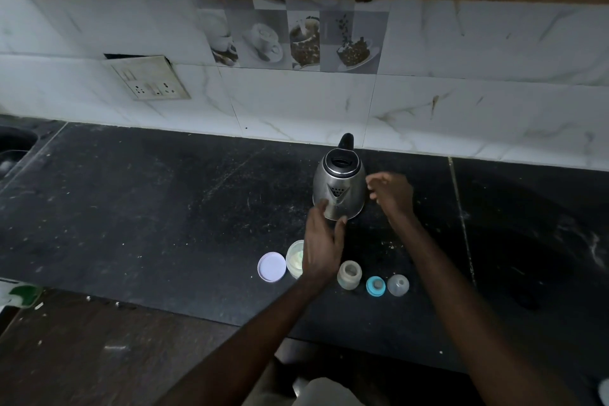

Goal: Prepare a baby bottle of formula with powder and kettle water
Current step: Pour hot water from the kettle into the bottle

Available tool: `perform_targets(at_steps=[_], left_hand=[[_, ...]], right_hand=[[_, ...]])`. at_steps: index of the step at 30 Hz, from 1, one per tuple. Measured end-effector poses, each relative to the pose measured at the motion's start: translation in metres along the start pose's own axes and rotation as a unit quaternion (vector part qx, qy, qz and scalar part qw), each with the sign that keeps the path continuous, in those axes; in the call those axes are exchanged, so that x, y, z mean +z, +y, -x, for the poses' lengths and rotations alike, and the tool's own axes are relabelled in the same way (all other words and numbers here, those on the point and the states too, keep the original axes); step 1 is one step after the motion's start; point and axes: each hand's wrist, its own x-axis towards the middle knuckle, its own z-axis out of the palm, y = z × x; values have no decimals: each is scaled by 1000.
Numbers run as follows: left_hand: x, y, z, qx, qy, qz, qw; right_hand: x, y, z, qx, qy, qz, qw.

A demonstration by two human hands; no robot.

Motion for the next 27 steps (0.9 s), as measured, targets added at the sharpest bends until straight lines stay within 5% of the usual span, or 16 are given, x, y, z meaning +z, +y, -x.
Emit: perform_targets(at_steps=[5, 17, 20, 23, 27], left_hand=[[-5, 6, -69, -94, 30, 26, 995], [-1, 1, -170, -183, -135, -35, 973], [-3, -2, -179, -252, -179, 44, 950], [-10, -4, -180, -345, -234, 202, 887], [-15, -6, -177, -342, -257, 244, 870]], right_hand=[[11, -57, -54, -10, 48, 4, 999], [54, -66, -97, 126, -113, -116, 979], [52, -63, -98, 131, -125, -128, 975], [50, -56, -101, 134, -145, -145, 970], [49, -51, -100, 119, -160, -146, 969]])
